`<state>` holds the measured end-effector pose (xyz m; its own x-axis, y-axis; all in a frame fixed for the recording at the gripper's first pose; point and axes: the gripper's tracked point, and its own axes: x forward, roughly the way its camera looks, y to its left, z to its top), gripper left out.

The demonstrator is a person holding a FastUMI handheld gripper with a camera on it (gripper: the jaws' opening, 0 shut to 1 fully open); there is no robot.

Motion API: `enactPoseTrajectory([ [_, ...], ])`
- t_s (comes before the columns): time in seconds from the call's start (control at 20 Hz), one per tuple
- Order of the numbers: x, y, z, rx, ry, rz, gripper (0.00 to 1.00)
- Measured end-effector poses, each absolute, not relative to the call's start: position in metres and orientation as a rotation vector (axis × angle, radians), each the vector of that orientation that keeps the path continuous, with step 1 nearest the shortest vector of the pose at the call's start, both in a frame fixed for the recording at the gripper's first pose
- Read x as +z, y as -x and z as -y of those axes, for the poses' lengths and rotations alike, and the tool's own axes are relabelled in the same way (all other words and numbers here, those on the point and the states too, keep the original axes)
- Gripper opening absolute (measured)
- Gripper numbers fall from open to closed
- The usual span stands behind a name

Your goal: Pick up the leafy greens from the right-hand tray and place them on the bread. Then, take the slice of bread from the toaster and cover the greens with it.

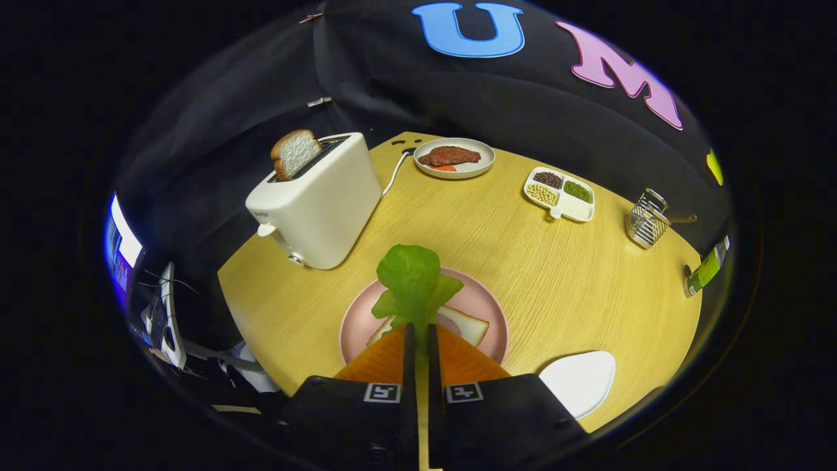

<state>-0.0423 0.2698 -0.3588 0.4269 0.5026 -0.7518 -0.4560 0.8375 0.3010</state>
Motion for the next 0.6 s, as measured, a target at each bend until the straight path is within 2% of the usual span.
enactPoseTrajectory([
  [0.4,-0.383,0.042,-0.277,0.558,-0.018,-0.998,0.14],
  [0.5,-0.386,0.040,-0.275,0.543,-0.004,-0.994,0.28],
  [0.55,-0.386,0.041,-0.275,0.540,0.000,-0.992,0.32],
  [0.6,-0.386,0.042,-0.276,0.540,-0.001,-0.993,0.42],
])
